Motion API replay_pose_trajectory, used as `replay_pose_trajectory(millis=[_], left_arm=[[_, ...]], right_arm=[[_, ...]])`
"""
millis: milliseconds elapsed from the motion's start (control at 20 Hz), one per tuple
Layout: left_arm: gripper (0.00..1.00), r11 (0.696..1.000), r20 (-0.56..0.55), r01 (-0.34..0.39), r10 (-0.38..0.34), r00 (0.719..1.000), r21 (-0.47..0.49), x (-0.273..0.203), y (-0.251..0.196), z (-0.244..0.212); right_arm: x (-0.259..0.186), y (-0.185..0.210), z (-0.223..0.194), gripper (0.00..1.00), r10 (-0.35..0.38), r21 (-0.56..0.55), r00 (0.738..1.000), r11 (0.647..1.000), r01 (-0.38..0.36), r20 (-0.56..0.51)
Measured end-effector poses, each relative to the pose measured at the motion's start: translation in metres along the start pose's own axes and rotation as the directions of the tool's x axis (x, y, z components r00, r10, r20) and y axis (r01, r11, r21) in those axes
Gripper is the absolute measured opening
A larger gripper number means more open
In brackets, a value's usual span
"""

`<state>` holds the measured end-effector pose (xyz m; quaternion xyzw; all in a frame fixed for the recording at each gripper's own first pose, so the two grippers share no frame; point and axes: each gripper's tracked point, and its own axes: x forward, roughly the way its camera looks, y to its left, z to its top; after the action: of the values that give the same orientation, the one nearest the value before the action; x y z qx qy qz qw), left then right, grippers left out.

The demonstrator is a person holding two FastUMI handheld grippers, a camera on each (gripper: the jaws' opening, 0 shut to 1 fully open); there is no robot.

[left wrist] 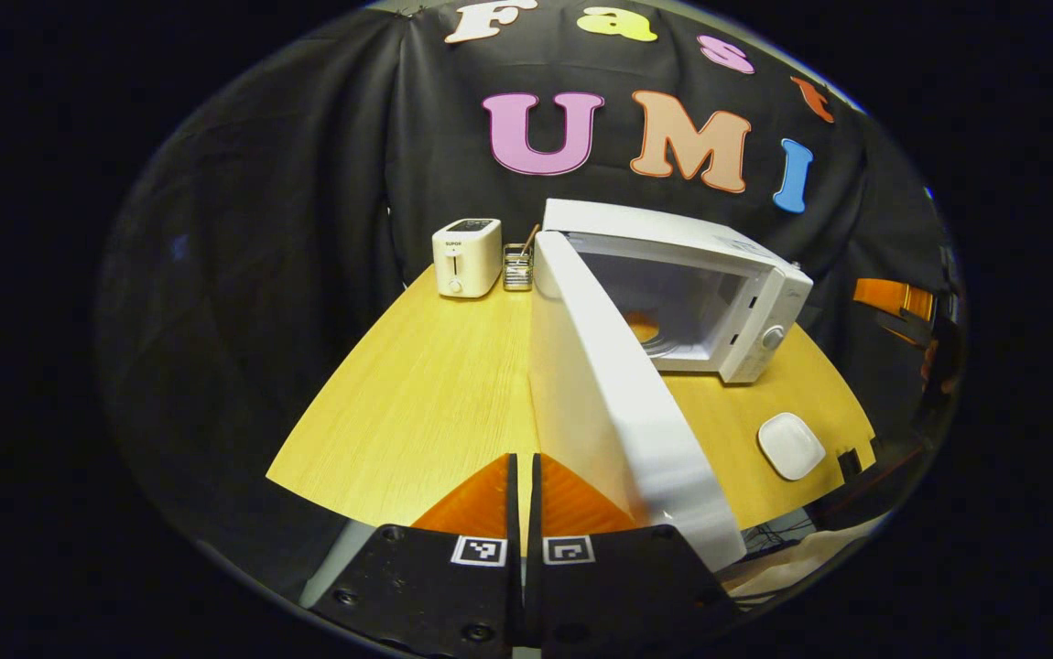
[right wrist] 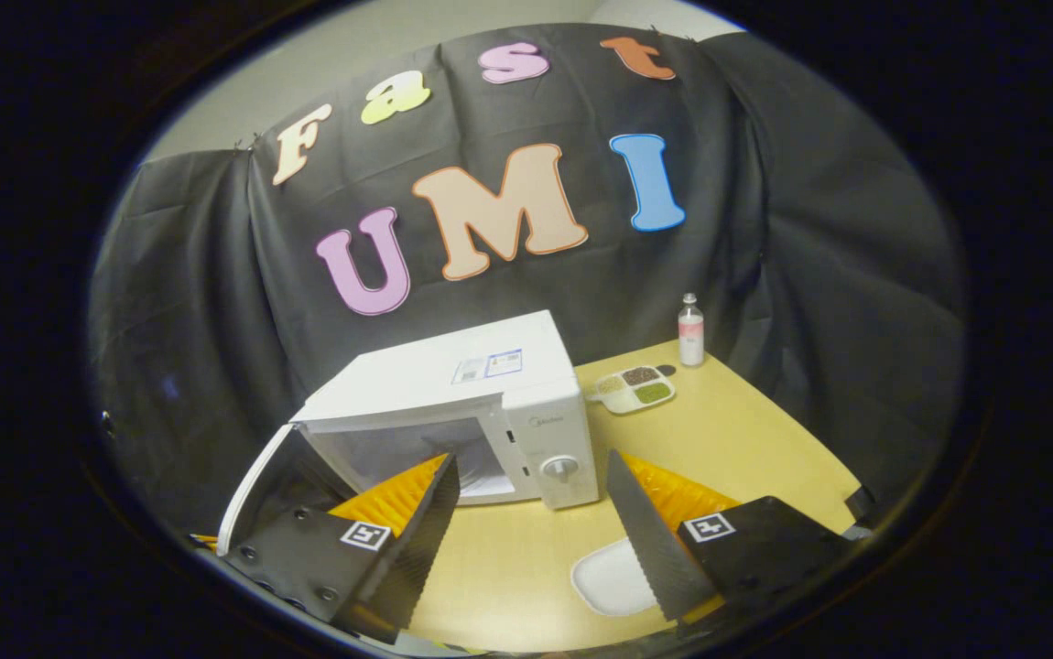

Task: Open the microwave oven with the left hand, put the food in, and close the microwave oven.

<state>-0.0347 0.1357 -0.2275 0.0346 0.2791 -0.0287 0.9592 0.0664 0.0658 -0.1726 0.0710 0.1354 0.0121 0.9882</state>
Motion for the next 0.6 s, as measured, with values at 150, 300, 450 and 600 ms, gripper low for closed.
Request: replay_pose_trajectory(millis=[150,300,450,600], left_arm=[[0.02,1.000,0.007,0.016,-0.016,1.000,-0.009,-0.002,-0.025,0.001],[0.00,0.999,0.016,0.053,-0.053,0.998,-0.001,-0.002,-0.055,0.004],[0.00,0.997,0.017,0.077,-0.078,0.997,0.029,-0.002,-0.079,0.007],[0.01,0.993,0.023,0.109,-0.110,0.994,0.041,0.005,-0.104,0.014]], right_arm=[[-0.004,-0.015,0.005,0.91,0.002,-0.003,1.000,1.000,-0.002,-0.003],[-0.012,-0.031,0.008,0.91,-0.004,-0.005,1.000,1.000,0.004,-0.003],[-0.024,-0.049,0.009,0.91,-0.016,-0.011,1.000,1.000,0.016,0.003],[-0.032,-0.063,0.011,0.91,-0.025,-0.001,1.000,1.000,0.025,0.010]])
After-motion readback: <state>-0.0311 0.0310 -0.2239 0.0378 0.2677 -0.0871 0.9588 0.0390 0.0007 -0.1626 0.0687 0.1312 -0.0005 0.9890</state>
